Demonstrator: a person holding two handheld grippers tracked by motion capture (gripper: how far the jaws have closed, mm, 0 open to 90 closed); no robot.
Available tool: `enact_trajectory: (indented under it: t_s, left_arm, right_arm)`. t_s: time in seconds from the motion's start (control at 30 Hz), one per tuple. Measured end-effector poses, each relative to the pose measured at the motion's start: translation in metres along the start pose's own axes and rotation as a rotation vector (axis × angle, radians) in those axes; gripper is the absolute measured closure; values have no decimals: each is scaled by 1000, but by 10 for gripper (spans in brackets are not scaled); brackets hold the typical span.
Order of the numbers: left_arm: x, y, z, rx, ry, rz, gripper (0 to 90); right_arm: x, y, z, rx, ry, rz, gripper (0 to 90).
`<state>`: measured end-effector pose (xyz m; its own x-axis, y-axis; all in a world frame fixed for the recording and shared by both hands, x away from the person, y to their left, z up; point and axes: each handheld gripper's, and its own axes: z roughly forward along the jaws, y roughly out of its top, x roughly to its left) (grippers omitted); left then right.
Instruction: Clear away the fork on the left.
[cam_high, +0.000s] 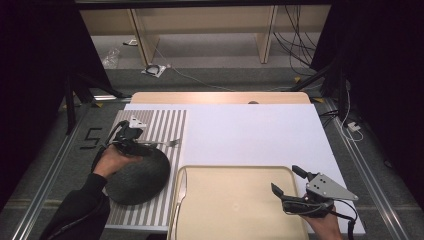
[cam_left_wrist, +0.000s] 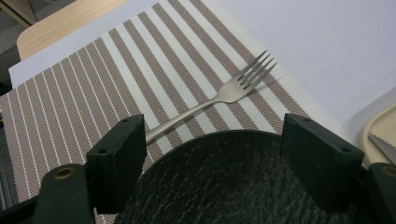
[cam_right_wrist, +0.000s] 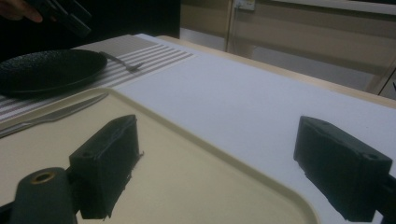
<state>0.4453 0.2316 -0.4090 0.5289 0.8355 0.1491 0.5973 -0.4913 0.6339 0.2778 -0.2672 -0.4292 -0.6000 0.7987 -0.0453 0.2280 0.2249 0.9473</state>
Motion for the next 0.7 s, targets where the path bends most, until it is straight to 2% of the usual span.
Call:
enact_trajectory:
  t_s: [0.43, 0.7]
  left_arm:
    - [17, 17, 24, 71, 8, 29, 232]
    - [26, 21, 43, 138, 17, 52, 234]
  right_arm:
    - [0, 0, 0, 2, 1, 1, 151]
    - [0, 0, 0, 1, 3, 0, 151]
